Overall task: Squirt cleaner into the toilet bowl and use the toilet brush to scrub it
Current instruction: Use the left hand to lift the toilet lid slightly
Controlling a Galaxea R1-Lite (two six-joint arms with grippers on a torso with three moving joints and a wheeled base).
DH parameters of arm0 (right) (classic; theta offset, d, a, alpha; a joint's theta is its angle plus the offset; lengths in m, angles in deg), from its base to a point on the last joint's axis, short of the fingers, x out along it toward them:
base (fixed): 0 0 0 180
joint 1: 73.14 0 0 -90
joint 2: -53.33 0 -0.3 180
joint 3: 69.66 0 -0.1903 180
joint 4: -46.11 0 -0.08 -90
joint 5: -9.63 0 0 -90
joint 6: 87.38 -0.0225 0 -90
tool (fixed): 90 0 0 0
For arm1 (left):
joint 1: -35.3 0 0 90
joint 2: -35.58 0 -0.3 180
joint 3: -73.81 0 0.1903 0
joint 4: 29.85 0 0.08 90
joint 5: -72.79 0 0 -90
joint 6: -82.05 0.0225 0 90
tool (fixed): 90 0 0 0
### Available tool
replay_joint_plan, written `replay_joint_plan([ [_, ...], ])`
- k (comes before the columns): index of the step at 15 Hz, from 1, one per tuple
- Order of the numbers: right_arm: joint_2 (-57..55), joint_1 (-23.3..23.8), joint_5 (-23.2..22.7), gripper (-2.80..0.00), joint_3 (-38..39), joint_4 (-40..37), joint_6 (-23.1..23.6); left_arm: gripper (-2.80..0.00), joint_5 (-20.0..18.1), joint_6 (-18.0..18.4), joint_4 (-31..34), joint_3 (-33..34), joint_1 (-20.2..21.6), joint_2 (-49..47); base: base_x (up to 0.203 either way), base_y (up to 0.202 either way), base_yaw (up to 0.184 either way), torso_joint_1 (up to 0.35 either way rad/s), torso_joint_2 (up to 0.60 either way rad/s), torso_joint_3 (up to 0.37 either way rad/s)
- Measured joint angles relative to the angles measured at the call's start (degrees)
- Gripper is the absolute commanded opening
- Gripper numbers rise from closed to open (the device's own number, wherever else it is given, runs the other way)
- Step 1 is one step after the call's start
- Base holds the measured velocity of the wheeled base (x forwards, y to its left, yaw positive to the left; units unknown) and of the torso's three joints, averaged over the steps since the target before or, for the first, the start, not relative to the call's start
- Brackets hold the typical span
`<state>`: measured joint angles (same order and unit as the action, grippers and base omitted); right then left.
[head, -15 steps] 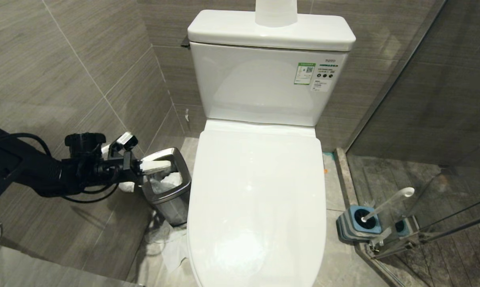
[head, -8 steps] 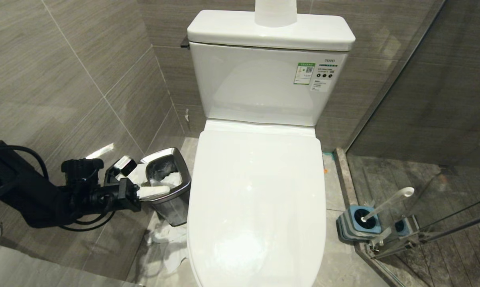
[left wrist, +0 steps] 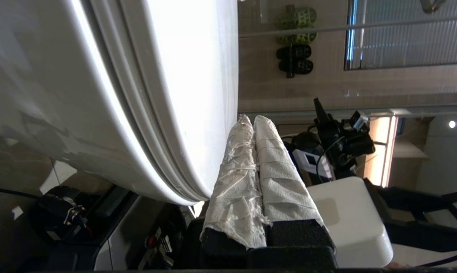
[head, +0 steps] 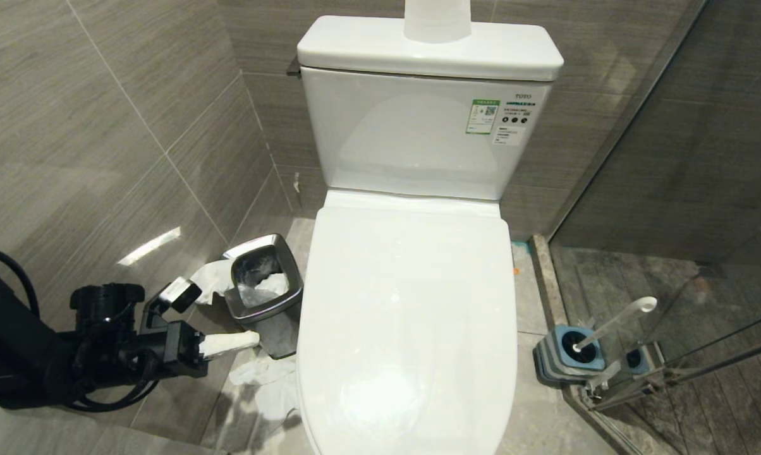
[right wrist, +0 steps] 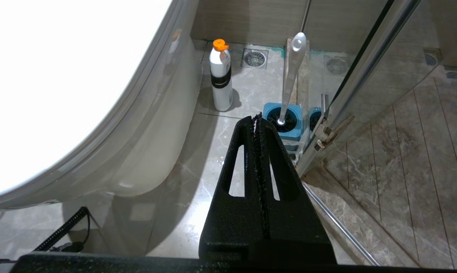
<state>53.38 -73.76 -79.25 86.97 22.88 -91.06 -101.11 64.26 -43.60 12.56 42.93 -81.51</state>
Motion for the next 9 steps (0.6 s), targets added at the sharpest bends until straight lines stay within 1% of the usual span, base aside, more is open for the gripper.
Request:
replay_joint_plan([
  [2,0.0,0.0,0.0,-2.80,0.0,0.0,0.0,-2.80,0.0,2.9,0.4,0.6,-0.8,-0.4,0.000,0.000,0.000,0.000,0.00,0.000],
  [5,0.0,0.0,0.0,-2.80,0.0,0.0,0.0,-2.80,0.0,8.7,2.1,1.3,-2.0,-1.7,0.000,0.000,0.000,0.000,0.00,0.000],
  [6,0.0,0.0,0.0,-2.80,0.0,0.0,0.0,0.00,0.0,10.0,3.4,1.3,-2.2,-2.0,0.000,0.000,0.000,0.000,0.00,0.000],
  [7,0.0,0.0,0.0,-2.80,0.0,0.0,0.0,0.00,0.1,10.5,4.2,1.3,-2.4,-2.3,0.000,0.000,0.000,0.000,0.00,0.000],
  [9,0.0,0.0,0.0,-2.80,0.0,0.0,0.0,0.00,0.0,10.4,4.4,0.8,-2.5,-2.6,0.000,0.000,0.000,0.000,0.00,0.000],
])
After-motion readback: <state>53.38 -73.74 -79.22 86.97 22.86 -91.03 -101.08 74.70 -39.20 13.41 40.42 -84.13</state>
